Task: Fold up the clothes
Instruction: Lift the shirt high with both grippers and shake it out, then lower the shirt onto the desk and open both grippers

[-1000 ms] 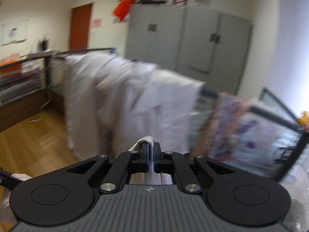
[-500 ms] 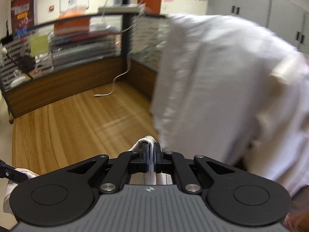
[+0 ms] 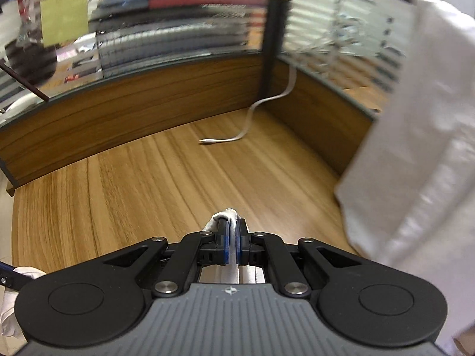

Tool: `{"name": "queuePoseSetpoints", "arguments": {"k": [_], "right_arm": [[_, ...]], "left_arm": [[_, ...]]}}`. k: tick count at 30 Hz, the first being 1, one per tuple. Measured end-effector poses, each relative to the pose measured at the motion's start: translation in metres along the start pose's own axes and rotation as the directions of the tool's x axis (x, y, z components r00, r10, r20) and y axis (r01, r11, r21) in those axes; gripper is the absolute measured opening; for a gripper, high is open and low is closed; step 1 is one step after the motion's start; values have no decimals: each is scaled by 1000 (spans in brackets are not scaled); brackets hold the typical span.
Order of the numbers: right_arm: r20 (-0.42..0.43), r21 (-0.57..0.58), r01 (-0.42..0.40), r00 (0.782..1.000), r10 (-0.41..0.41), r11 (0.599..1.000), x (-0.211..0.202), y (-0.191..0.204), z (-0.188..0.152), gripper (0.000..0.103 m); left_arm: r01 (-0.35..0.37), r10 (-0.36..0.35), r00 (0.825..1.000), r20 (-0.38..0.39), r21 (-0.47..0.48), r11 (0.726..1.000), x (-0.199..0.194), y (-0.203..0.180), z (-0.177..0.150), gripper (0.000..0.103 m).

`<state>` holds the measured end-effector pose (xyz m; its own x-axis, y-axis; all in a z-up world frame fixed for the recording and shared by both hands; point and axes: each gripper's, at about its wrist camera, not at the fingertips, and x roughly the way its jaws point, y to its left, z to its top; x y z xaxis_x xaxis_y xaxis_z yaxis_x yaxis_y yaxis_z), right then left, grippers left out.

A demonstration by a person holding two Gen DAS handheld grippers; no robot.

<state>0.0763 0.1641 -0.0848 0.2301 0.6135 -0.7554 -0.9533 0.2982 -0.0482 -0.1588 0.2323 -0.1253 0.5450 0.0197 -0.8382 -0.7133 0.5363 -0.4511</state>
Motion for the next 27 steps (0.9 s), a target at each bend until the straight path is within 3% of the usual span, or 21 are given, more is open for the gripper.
{"name": "queuePoseSetpoints", "arguments": {"k": [8, 15, 17, 19, 22, 27], "right_arm": [[-41, -62, -67, 997, 64, 996, 68, 42, 38, 5], [-72, -95, -122, 991, 116, 988, 95, 62, 52, 6], [-81, -95, -135, 989, 128, 986, 96, 64, 52, 14], [-85, -92, -134, 988, 127, 987, 92, 63, 51, 33], [-76, -75, -129, 989, 124, 989, 75, 58, 46, 36], [-58, -7, -103, 993, 103, 995, 33, 40, 25, 43]], "left_arm": [[-68, 70, 997, 17, -96, 993, 0, 47, 20, 7], [-112, 113, 994, 9, -118, 987, 3, 66, 29, 13], [-122, 124, 992, 10, -111, 986, 2, 68, 31, 21], [-112, 114, 993, 15, -104, 988, 0, 68, 33, 35], [-93, 95, 995, 24, -71, 993, -3, 66, 35, 43], [-77, 77, 997, 12, 21, 997, -4, 51, 37, 45]]}}
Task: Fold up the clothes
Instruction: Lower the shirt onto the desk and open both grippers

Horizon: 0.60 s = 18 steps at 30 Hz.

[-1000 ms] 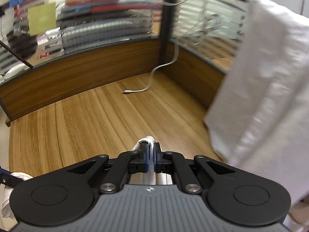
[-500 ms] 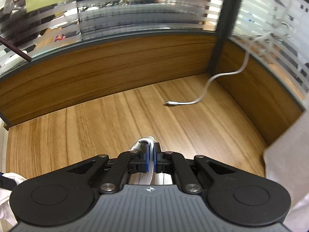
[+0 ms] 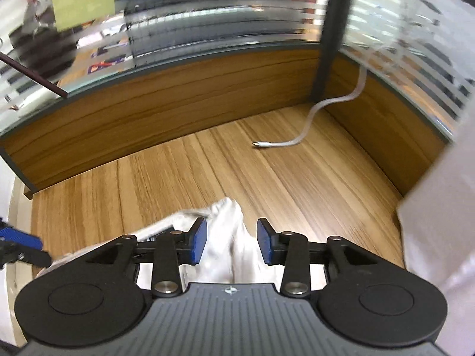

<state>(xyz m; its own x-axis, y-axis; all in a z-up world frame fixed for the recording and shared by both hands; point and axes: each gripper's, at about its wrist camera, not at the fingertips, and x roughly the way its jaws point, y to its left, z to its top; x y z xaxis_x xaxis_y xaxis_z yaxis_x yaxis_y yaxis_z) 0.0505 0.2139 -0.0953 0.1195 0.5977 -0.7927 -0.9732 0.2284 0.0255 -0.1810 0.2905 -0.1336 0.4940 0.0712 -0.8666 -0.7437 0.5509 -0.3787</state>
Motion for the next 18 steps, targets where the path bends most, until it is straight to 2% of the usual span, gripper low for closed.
{"name": "queuePoseSetpoints", "arguments": {"k": [3, 9, 15, 18], "right_arm": [[7, 53, 32, 999, -32, 998, -29, -15, -22, 45], [-15, 144, 139, 990, -139, 980, -86, -38, -83, 49], [-84, 236, 239, 971, -225, 942, -131, -50, -154, 54], [-126, 295, 281, 959, -254, 913, -148, -53, -192, 54]], "left_arm": [[13, -12, 1000, -5, 63, 998, 1, -14, 1, 49], [68, -62, 997, -39, 169, 983, 13, -47, 1, 50], [99, -85, 994, -67, 250, 963, 34, -81, 3, 51], [117, -97, 991, -88, 272, 955, 45, -97, 5, 57]]}}
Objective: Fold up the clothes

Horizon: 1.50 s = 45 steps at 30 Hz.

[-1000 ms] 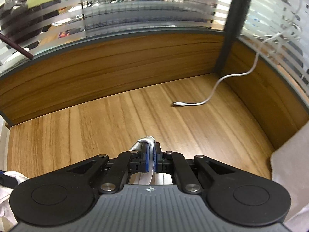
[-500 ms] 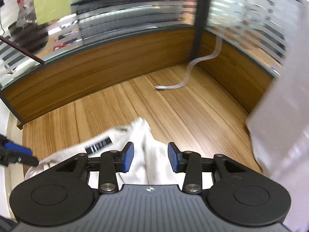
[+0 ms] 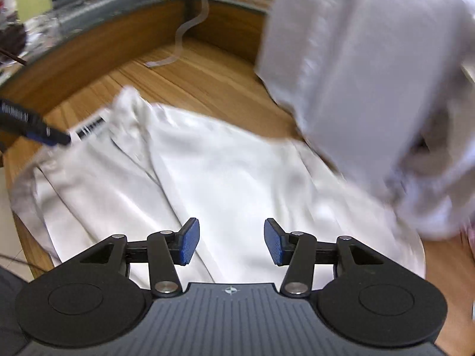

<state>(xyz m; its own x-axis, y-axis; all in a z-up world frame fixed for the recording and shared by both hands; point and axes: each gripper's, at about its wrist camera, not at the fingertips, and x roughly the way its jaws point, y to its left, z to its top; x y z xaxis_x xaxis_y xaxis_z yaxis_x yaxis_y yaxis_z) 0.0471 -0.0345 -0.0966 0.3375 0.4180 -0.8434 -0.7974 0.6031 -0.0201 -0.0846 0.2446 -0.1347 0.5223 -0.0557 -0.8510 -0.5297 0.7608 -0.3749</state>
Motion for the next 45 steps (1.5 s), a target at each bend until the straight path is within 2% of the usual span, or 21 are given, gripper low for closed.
{"name": "queuePoseSetpoints", "arguments": {"k": [9, 15, 18, 21, 22, 24, 27, 30, 34, 36, 38, 40, 43, 45], "right_arm": [[-91, 115, 125, 989, -115, 986, -17, -38, -94, 55], [-156, 130, 196, 972, -176, 972, -17, -56, -132, 55], [-182, 167, 255, 957, -224, 953, -18, -69, -147, 55], [-198, 258, 316, 942, -271, 913, -24, -91, -163, 55], [-202, 307, 336, 937, -285, 890, -27, -100, -169, 55], [-206, 445, 367, 930, -306, 817, -36, -121, -182, 55], [-227, 683, 399, 912, -342, 612, -52, -156, -210, 55], [-246, 816, 389, 903, -353, 427, -62, -176, -238, 55], [-260, 907, 349, 904, -340, 235, -60, -193, -265, 53], [-250, 930, 322, 909, -332, 180, -56, -200, -271, 47], [-247, 941, 306, 912, -327, 143, -52, -205, -272, 30], [-240, 945, 297, 914, -326, 136, -49, -208, -269, 4], [-220, 947, 284, 913, -344, 147, -51, -209, -259, 2], [-178, 953, 254, 912, -371, 168, -62, -208, -246, 2]], "left_arm": [[70, -70, 996, -57, -2, 998, 38, -35, 14, 62], [82, -81, 993, -83, 4, 997, 61, -55, 24, 62], [81, -78, 993, -90, 35, 996, 65, -66, 29, 62], [91, -83, 991, -101, 76, 993, 65, -79, 31, 62], [94, -84, 991, -106, 90, 992, 65, -83, 30, 63], [96, -83, 990, -117, 110, 989, 66, -90, 28, 63], [91, -74, 987, -142, 120, 989, 73, -95, 23, 64], [73, -52, 985, -165, 120, 990, 81, -97, 21, 64], [61, -36, 984, -176, 138, 989, 87, -100, 21, 64], [57, -27, 986, -166, 179, 982, 87, -104, 22, 65], [42, -4, 989, -148, 253, 967, 85, -111, 23, 65], [31, 12, 992, -124, 337, 941, 84, -118, 24, 68], [26, 18, 995, -94, 449, 893, 81, -128, 23, 73], [36, 10, 997, -82, 536, 844, 80, -137, 19, 75]]}}
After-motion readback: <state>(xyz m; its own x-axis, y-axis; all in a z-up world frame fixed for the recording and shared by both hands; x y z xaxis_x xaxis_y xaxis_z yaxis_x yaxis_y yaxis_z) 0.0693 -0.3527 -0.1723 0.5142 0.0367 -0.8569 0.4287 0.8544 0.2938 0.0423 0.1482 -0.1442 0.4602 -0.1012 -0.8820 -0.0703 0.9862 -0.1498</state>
